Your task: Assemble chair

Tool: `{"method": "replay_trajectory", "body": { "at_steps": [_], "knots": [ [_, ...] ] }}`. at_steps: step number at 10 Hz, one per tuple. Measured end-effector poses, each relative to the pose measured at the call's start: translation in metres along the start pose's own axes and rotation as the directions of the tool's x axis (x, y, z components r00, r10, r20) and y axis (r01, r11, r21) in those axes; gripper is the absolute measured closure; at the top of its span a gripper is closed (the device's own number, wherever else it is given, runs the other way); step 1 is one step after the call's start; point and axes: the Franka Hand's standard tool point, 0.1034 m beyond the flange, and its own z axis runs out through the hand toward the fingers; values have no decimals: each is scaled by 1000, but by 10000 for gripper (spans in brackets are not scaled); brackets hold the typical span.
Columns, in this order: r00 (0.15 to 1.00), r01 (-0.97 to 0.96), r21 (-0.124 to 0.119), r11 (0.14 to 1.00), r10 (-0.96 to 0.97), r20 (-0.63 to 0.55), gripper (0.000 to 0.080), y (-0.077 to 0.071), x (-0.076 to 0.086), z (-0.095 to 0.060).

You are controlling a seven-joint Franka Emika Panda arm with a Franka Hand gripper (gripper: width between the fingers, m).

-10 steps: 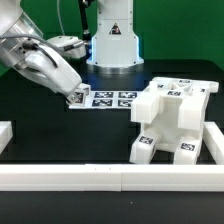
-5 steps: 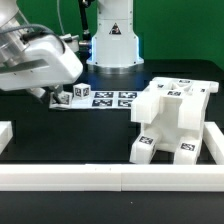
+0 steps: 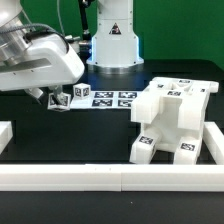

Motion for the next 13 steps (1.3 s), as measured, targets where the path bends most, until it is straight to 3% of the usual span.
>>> {"method": "replay_trajectory", "body": {
  "at_steps": [1,2,3,4,7,8,10,11,12,13],
  "knots": [
    [996,82,-71,994,-84,-16,528,0,1,2],
    [981,177,-170,969,-188,-50,528,-2,3,6],
    [972,199,-207,958,-220,-85,528,0,-2,15],
    [976,191,-198,961,-208,-68,528,1,-7,18],
    [976,191,-199,961,-208,-70,528,2,-6,18],
    [969,210,-217,953,-233,-86,528,2,-2,14],
    [898,314,-324,892,-390,-203,528,1,5,-5],
    [855,340,-386,858,-452,-253,528,3,1,-5],
    [846,334,-407,850,-461,-267,528,8,-6,2],
    [873,315,-375,872,-422,-247,528,12,-9,6]
  ]
}}
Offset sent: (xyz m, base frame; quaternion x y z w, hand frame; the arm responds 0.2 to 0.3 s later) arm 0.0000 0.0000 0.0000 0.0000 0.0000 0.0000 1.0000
